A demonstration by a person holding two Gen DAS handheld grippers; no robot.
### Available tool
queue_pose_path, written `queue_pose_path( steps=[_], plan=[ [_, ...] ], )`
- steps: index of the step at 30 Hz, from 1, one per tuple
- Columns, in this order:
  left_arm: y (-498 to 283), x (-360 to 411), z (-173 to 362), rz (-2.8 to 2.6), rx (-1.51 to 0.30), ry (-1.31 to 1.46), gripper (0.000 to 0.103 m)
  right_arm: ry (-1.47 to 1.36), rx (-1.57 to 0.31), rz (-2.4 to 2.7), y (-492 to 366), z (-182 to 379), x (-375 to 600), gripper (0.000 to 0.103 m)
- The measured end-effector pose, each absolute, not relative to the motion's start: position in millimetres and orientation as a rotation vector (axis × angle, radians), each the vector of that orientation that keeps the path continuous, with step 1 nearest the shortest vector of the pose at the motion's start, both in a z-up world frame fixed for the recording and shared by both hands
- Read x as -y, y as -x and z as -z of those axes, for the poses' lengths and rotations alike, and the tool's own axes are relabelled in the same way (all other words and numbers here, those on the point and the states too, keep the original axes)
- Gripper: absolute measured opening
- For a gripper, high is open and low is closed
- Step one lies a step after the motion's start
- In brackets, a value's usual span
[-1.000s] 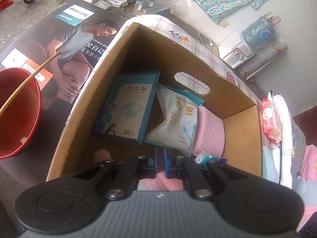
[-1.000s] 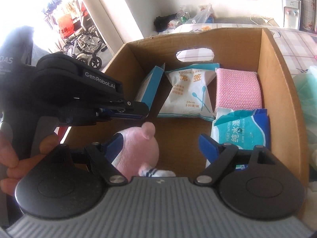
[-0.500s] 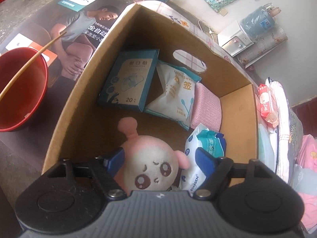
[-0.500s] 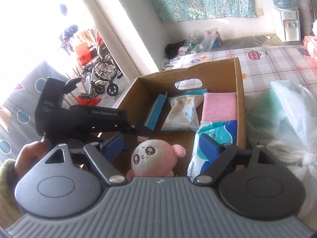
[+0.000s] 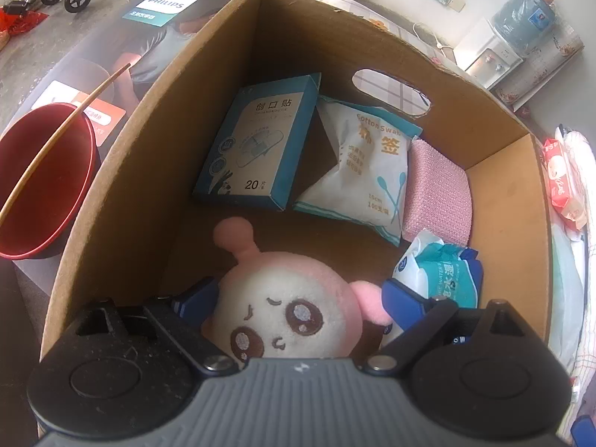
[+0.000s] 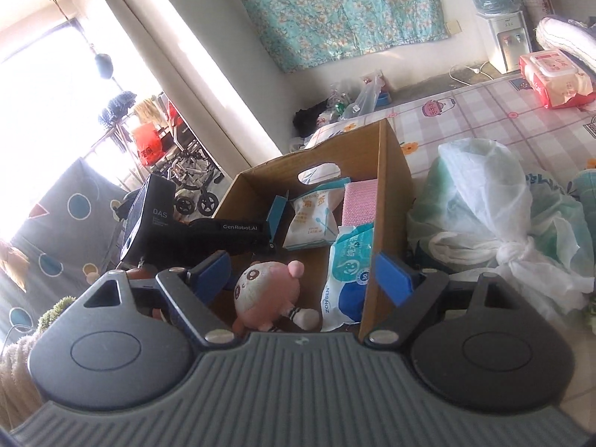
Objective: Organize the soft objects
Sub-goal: 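Lower the plush toy into the box and open both grippers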
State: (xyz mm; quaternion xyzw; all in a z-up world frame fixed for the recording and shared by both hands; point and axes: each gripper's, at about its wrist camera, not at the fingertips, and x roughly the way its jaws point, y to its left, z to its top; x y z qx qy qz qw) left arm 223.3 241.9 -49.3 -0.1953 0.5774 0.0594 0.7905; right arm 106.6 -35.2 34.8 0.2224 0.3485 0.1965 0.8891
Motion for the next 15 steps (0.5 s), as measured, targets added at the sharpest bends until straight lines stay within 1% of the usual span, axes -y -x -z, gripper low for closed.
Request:
queue_pose_path(
  steps=[5, 9, 15],
  plan=[
    [-223, -241, 48, -0.127, -1.299, 0.404, 0.095, -0.489, -0.703, -0.4, -102, -36, 49, 0.085],
    [-225, -233, 66, -0.122, -1.365, 0.373, 0.095, -0.517, -0.704, -0.401, -101, -32, 54, 0.085],
    [-231, -226, 63, -0.056, -1.309, 0.338, 0.089, -0.528, -0.699, -0.379, -91, -33, 63, 0.085]
  ],
)
